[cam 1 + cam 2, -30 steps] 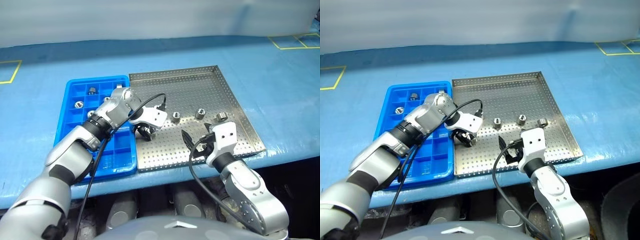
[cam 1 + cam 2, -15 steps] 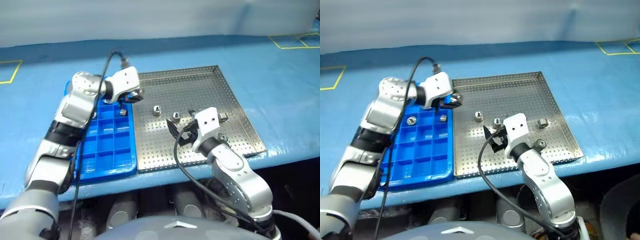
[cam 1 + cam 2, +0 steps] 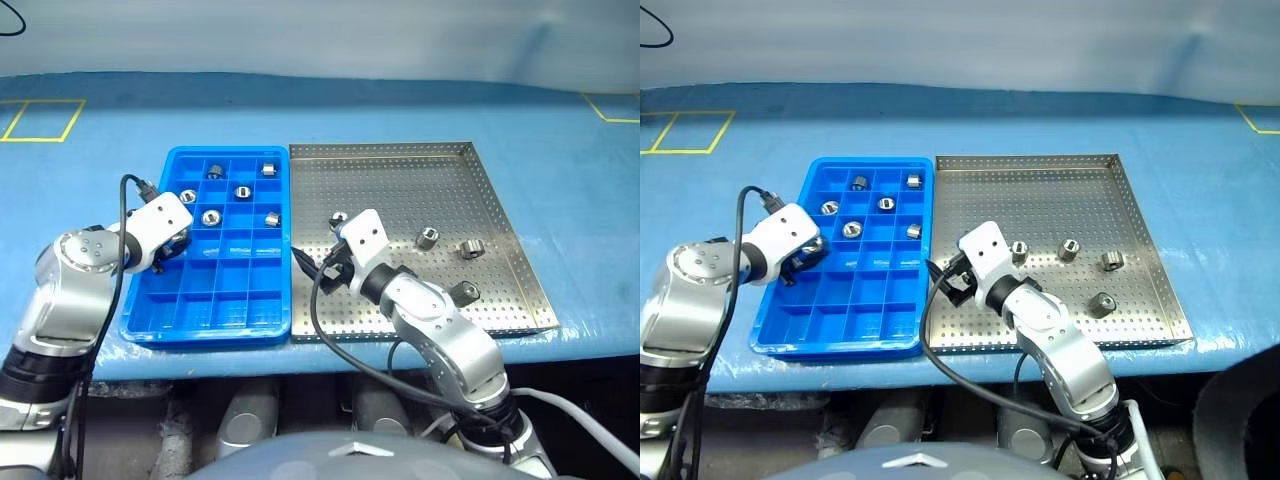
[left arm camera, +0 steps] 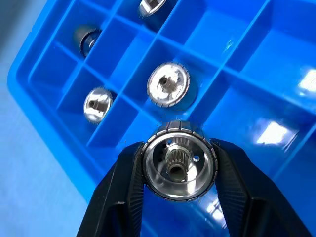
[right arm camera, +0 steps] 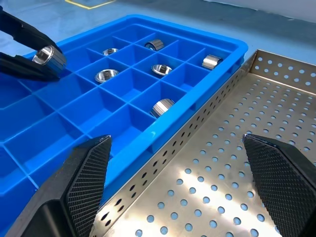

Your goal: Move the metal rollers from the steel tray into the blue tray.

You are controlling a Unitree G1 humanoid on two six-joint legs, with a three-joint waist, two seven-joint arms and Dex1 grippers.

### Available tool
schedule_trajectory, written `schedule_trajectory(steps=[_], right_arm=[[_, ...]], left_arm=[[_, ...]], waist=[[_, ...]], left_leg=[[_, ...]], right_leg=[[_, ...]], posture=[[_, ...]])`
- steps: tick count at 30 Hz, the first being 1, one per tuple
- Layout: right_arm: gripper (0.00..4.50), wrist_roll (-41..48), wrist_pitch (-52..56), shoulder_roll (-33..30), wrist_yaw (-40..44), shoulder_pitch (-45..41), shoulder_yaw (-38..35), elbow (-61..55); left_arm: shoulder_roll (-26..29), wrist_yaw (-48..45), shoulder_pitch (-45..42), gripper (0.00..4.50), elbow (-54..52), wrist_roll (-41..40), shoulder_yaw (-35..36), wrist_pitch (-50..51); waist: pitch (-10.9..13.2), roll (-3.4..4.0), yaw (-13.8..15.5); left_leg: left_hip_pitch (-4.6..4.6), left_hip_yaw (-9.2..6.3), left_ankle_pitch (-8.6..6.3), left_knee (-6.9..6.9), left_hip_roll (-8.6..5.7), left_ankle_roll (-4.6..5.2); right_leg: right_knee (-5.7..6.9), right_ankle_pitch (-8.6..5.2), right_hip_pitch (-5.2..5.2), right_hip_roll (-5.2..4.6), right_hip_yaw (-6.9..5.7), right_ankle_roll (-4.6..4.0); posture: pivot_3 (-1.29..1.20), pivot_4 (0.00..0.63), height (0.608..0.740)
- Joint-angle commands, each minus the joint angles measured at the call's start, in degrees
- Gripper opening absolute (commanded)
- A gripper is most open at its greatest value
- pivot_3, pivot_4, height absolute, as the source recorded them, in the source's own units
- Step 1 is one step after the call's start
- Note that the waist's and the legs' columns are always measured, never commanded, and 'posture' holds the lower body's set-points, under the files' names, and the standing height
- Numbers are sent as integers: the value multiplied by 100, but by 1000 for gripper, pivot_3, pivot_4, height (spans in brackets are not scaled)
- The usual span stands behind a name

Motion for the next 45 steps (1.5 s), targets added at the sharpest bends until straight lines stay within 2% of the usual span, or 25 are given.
schedule_trajectory(steps=[1, 15, 16, 20, 24, 31, 39, 45], right_arm=[[4500, -18, -151, 14, 53, 33, -12, -92], [4500, -127, -128, 55, -58, 261, -168, -256], [4500, -129, -124, 66, -90, 295, -205, -290], [4500, -133, -103, 102, -171, 401, -308, -425], [4500, -140, -41, 74, -240, 519, -428, -635], [4500, -177, 99, -97, -351, 816, -785, -1037], [4500, -224, 144, -34, -560, 1074, -895, -1238], [4500, -266, 103, 76, -721, 1223, -869, -1327]], left_arm=[[108, 311, 84, 1769, -210, 112, 138, 96], [400, 195, -219, 1769, 419, 152, -778, -87], [385, 170, -308, 2526, 431, 98, -761, -107], [38, 144, -821, 3767, 333, -321, -462, -89], [-597, -110, -1636, 3767, 319, -1118, -126, -214], [-1116, -890, -2911, 3767, 1386, -1651, -813, -1001], [-2109, -1557, -3963, 3767, 3460, -1586, -1805, -1710], [-2524, -1457, -4480, 3767, 5077, -924, -2401, -2560]], waist=[[0, 1, 0], [1, 3, -45], [1, 3, -48], [3, 5, -20], [8, 8, 131], [1, 1, -203], [2, 2, -418], [2, 2, -561]], left_leg=[[1, 0, 1, -1, 0, -3], [3, -6, 0, -10, 2, -14], [3, -5, 0, -10, 2, -15], [2, -8, -1, -9, 0, -15], [-13, -42, -1, 17, -16, -11], [-8, -30, 1, 21, -22, -10], [-2, -21, 0, 11, -1, -15], [0, 5, -8, 19, -1, -1]], right_leg=[[1, 0, 0, 0, 0, -1], [4, -16, -3, 0, -8, -27], [4, -16, -4, -1, -8, -27], [2, -16, -1, -3, -12, -27], [-6, -16, 8, -19, -46, -26], [-1, -13, 15, -29, -43, -21], [8, -8, 11, -5, -37, -13], [5, -1, 9, 0, -9, 1]], posture=[[132, 150, 740], [57, 150, 740], [43, 150, 740], [24, 150, 740], [-11, 150, 740], [-77, 150, 740], [-137, 150, 740], [-179, 150, 740]])
